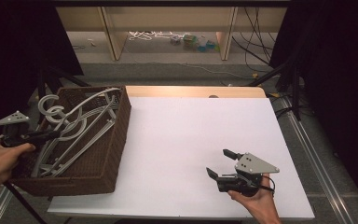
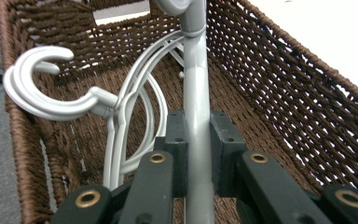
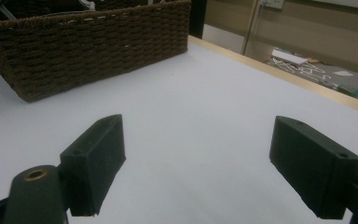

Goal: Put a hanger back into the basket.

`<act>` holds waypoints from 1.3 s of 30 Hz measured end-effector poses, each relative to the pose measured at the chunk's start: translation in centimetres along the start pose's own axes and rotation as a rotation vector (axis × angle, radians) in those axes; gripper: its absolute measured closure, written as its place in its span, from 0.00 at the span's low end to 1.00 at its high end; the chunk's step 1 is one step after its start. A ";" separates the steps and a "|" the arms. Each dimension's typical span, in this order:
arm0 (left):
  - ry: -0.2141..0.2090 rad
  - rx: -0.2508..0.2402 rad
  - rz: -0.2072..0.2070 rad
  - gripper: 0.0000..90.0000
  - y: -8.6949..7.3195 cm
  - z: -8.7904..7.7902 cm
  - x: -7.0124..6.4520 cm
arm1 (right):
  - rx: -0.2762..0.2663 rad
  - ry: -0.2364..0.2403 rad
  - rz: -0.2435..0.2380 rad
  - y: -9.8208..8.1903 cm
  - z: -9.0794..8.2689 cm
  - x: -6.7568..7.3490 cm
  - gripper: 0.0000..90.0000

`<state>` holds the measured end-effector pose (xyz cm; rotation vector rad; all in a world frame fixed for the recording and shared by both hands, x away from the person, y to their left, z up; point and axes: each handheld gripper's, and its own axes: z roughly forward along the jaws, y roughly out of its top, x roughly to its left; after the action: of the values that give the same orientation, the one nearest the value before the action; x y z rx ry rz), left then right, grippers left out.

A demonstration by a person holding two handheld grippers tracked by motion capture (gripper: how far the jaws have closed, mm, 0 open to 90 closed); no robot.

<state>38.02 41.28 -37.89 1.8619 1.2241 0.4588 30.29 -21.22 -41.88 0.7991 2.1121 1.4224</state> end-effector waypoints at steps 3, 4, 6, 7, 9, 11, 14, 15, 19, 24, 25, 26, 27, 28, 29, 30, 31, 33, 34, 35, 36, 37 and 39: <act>0.000 0.012 0.002 0.88 0.0 0.3 0.1 | 0.004 0.000 0.000 0.0 0.0 0.0 0.21; 0.006 0.026 0.007 0.88 0.0 0.3 0.1 | 0.004 0.000 -0.001 0.0 0.0 0.0 0.21; 0.013 0.042 0.013 0.88 0.1 0.6 0.0 | 0.004 0.001 0.000 0.0 0.0 0.0 0.21; 0.009 0.070 0.031 0.88 0.2 0.6 0.1 | 0.005 0.000 -0.001 -0.1 0.0 0.0 0.21; 0.016 0.082 0.040 0.88 0.3 0.8 0.0 | 0.000 -0.004 0.000 -0.1 0.1 -0.1 0.21; 0.032 0.103 0.052 0.88 0.2 1.0 -0.1 | 0.004 0.000 -0.002 -0.1 0.0 -0.1 0.21; 0.025 0.120 0.046 0.88 0.0 1.6 -0.3 | 0.006 0.002 0.000 -0.1 0.1 0.0 0.21; 0.025 0.146 0.066 0.88 0.1 1.8 -0.2 | 0.001 -0.001 0.000 -0.1 0.1 0.1 0.21; 0.051 0.196 0.074 0.88 0.2 2.4 0.0 | 0.005 -0.001 -0.001 -0.1 0.1 0.0 0.21; 0.118 0.216 0.048 0.83 -0.1 3.1 0.6 | 0.012 0.006 0.000 -0.1 0.1 0.0 0.21; 0.128 0.219 0.035 0.82 -0.2 3.3 0.7 | 0.009 0.000 -0.001 -0.2 0.2 0.0 0.21; 0.142 0.217 0.021 0.80 -0.3 3.5 0.8 | 0.009 0.001 -0.002 -0.2 0.2 0.0 0.21; 0.153 0.213 0.000 0.79 -0.4 3.5 1.0 | 0.008 0.003 -0.004 -0.2 0.2 0.0 0.21; 0.170 0.201 -0.020 0.78 -0.5 3.6 1.0 | 0.010 0.002 -0.003 -0.2 0.2 0.0 0.21; 0.184 0.211 -0.020 0.76 -0.5 3.6 1.1 | 0.016 0.004 0.000 -0.2 0.1 0.0 0.21; 0.204 0.211 -0.016 0.72 -0.6 3.5 1.1 | 0.012 0.004 -0.003 -0.1 0.1 -0.1 0.21; 0.219 0.215 -0.016 0.67 -0.7 3.4 1.2 | 0.008 0.005 0.000 -0.2 0.1 -0.1 0.21; 0.237 0.200 -0.041 0.57 -0.8 3.0 1.1 | 0.015 0.004 0.005 -0.2 0.1 -0.1 0.21; 0.254 0.188 -0.053 0.53 -0.7 2.8 1.0 | 0.009 -0.001 0.007 -0.2 0.1 -0.1 0.21; 0.263 0.167 -0.066 0.49 -0.6 2.5 1.0 | 0.009 -0.001 0.006 -0.2 0.2 -0.2 0.21; 0.271 0.145 -0.069 0.46 -0.5 2.3 0.9 | 0.015 0.003 0.007 -0.2 0.1 -0.1 0.21; 0.271 0.121 -0.086 0.43 -0.4 2.0 0.7 | 0.016 0.001 0.003 -0.2 0.2 -0.1 0.21; 0.260 0.051 -0.103 0.40 -0.1 1.5 0.0 | 0.013 -0.001 0.004 -0.2 0.2 0.0 0.21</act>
<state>38.97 40.60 -38.81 1.8120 1.5093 0.6322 30.39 -21.17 -42.14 0.8087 2.1228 1.4112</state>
